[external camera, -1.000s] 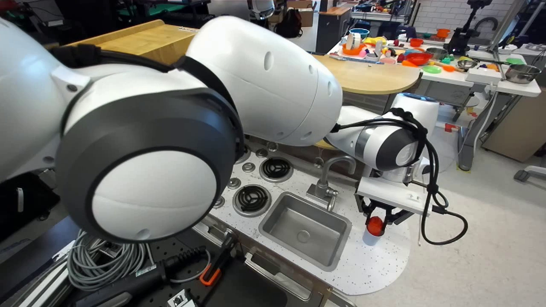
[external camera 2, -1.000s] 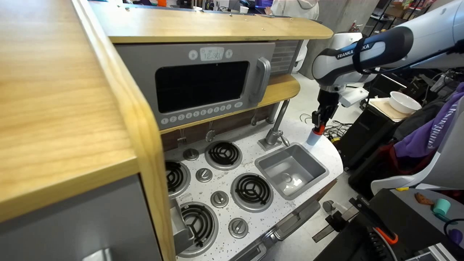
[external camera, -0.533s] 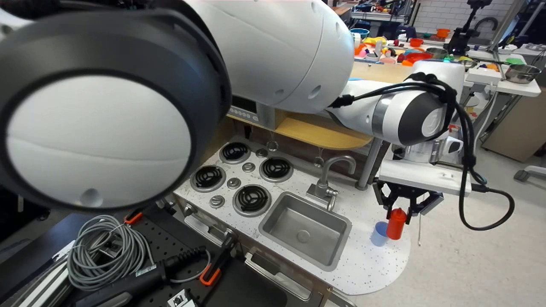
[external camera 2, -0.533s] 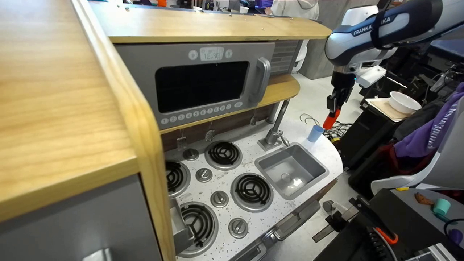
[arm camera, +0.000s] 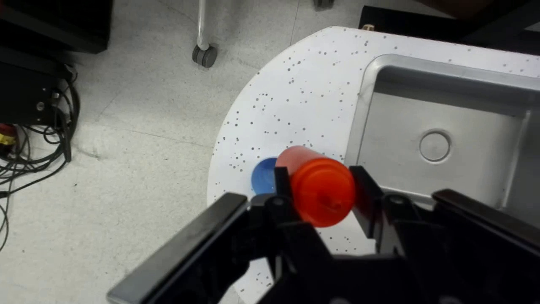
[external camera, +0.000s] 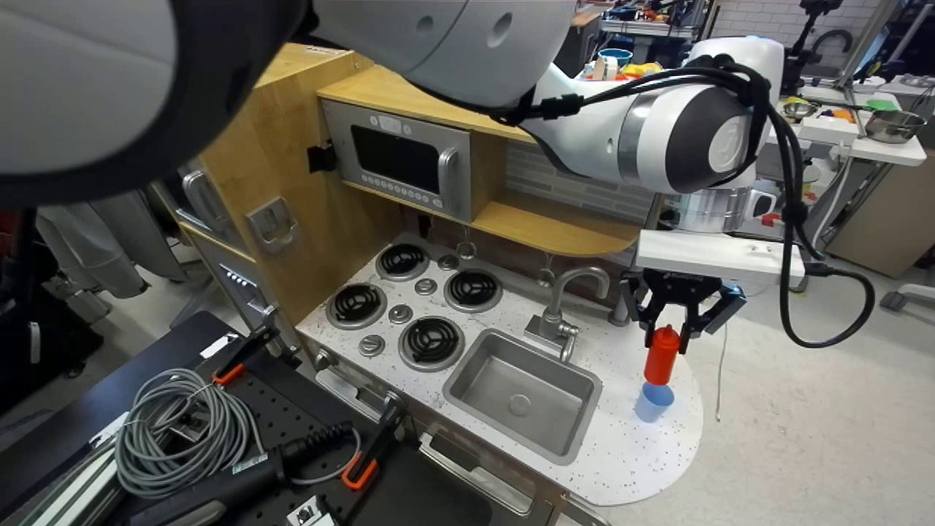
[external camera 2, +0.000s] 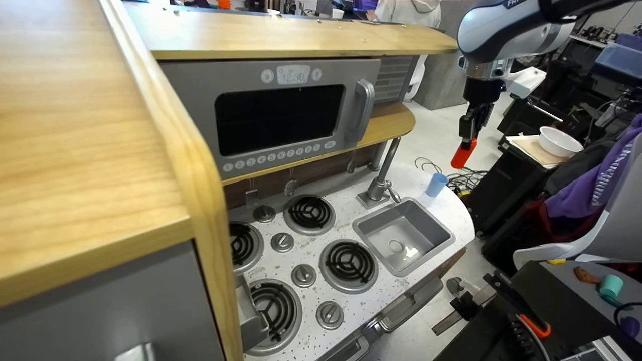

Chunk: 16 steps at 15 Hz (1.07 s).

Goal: Take the red sauce bottle out of the the blue cup and put it on the countertop

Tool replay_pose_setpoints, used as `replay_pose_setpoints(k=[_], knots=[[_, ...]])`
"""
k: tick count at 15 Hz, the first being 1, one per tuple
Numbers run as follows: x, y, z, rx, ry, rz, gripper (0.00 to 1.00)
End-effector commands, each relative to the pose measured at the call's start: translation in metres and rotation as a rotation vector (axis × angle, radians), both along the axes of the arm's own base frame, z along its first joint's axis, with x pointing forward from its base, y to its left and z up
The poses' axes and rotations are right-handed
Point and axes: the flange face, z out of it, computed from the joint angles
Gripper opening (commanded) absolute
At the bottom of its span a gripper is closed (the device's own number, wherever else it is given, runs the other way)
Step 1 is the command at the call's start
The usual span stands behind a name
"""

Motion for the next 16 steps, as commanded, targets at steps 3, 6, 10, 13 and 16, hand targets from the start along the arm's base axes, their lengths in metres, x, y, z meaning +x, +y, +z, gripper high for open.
replay_pose_setpoints(k=[3,6,10,13,16], knots=[[-0.04,0.026,0.001,0.023,0.099,-0.007,0.13],[-0.055,0.031,-0.005,0.03,0.102,-0.016,0.13],[-0.065,0.038,-0.024,0.083,0.03,-0.04,0.13],[-0.075,0.031,-0.049,0.085,0.015,-0.066,0.13],[-0.084,0.012,-0.067,0.046,0.006,-0.137,0.13]])
